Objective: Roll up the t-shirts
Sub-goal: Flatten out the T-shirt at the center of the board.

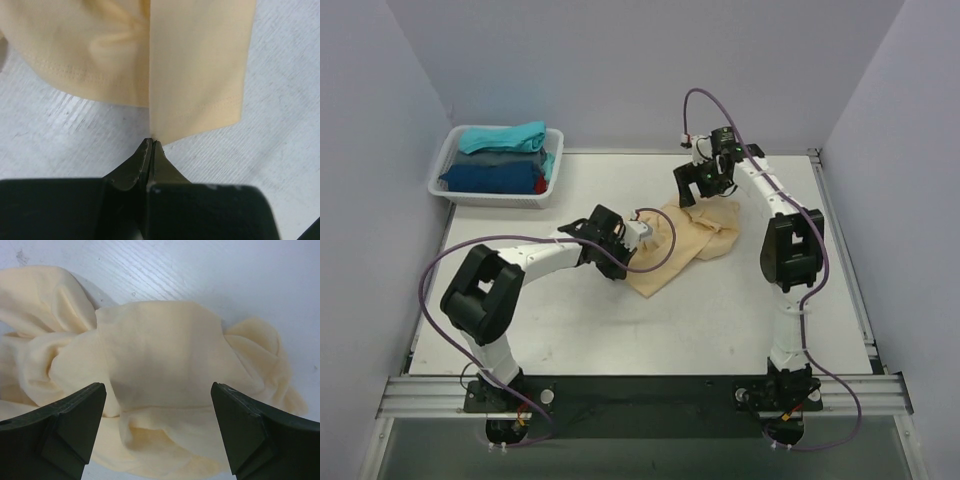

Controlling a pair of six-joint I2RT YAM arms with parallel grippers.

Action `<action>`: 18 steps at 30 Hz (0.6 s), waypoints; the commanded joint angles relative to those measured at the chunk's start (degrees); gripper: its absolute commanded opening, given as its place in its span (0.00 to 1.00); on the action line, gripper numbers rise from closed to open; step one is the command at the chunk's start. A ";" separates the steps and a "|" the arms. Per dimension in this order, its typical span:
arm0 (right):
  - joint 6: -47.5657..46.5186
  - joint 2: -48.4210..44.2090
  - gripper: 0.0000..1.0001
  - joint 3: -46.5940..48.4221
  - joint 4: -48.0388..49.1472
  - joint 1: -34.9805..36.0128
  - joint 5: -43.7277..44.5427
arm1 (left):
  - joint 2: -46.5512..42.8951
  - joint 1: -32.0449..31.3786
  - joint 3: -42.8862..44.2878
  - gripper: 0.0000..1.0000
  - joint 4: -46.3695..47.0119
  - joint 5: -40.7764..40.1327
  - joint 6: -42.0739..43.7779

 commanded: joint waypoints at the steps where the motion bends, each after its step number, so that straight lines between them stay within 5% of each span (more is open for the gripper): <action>1: 0.00 3.45 0.88 1.94 -0.27 1.20 2.01 | -3.71 2.56 -0.14 0.00 -3.08 -1.00 3.98; 9: 0.96 1.44 0.46 1.15 -0.53 0.23 2.19 | -3.01 11.88 4.86 0.00 -6.68 -2.93 12.58; 14: 1.76 -3.21 0.36 2.20 -0.88 -1.17 2.19 | -1.96 16.44 10.22 0.00 -7.13 -4.77 17.34; 18: 1.14 -6.38 0.00 0.98 -2.11 -1.61 3.06 | -1.08 18.47 17.24 0.00 -7.48 -4.95 18.84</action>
